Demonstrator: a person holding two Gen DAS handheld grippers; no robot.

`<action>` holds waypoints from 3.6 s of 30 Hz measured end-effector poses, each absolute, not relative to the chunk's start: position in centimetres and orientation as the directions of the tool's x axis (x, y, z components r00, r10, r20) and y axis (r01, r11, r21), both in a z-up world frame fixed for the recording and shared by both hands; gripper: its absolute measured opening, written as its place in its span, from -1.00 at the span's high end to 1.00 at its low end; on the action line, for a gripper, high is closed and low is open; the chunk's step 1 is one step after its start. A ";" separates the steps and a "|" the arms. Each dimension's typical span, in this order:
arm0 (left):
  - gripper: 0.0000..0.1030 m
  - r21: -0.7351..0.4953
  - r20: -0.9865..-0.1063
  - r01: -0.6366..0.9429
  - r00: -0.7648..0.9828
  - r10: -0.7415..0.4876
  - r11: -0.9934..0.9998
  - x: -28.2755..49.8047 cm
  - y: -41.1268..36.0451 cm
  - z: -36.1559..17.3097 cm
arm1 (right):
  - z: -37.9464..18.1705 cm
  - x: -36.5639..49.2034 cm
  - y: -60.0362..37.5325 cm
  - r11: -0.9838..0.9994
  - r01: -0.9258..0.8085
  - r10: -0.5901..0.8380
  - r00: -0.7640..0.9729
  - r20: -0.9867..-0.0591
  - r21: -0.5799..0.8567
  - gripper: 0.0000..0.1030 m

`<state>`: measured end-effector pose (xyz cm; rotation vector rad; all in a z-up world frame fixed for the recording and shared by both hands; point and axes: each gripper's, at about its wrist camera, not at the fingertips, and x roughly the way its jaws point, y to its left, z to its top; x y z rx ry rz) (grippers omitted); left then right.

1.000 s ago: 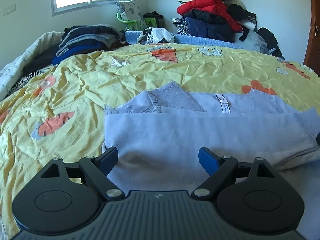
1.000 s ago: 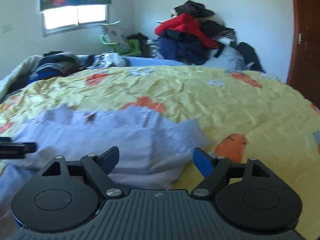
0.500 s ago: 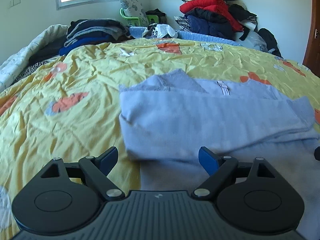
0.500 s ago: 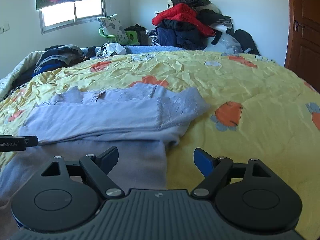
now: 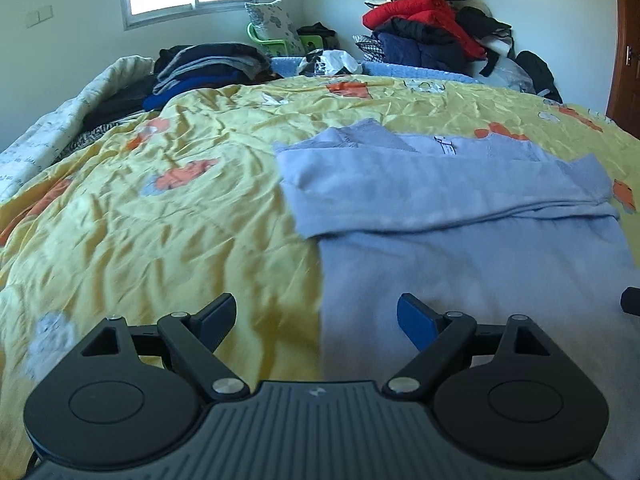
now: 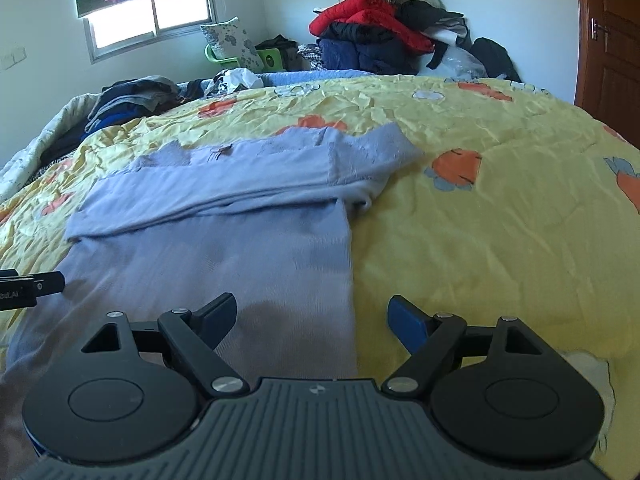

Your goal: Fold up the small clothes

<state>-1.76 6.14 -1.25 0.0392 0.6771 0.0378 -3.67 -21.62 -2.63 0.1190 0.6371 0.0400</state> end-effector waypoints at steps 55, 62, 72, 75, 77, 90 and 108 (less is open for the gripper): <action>-0.72 -0.268 -0.764 0.282 0.521 -0.381 0.921 -14.9 12.7 -1.1 | -0.5 -18.4 -27.3 0.941 -0.224 0.335 0.711 -0.618 0.253 -0.55; -0.72 -0.200 -0.776 0.260 0.547 -0.315 0.945 -15.3 11.7 -0.9 | -0.9 -18.8 -27.2 0.947 -0.204 0.319 0.705 -0.634 0.249 -0.44; -0.83 0.168 -0.713 0.120 0.700 0.037 0.978 -15.7 8.2 0.5 | 1.0 -18.6 -22.3 0.989 -0.128 0.150 0.824 -0.546 0.078 -0.85; -0.83 0.158 -0.705 0.086 0.708 0.052 0.984 -15.5 8.4 0.6 | 1.0 -18.1 -21.4 0.986 -0.141 0.164 0.815 -0.556 0.084 -0.85; -0.83 0.173 -0.699 0.071 0.712 0.072 0.982 -15.5 8.3 0.6 | 0.8 -18.1 -20.8 0.988 -0.147 0.150 0.812 -0.565 0.051 -0.85; -0.83 0.213 -0.697 0.036 0.706 0.126 0.976 -15.6 8.0 0.4 | 0.5 -18.4 -20.2 0.989 -0.147 0.125 0.813 -0.569 0.007 -0.93; -0.83 0.196 -0.714 0.038 0.690 0.116 0.980 -15.7 8.2 0.5 | -0.2 -18.6 -21.2 0.982 -0.178 0.182 0.798 -0.574 0.064 -0.89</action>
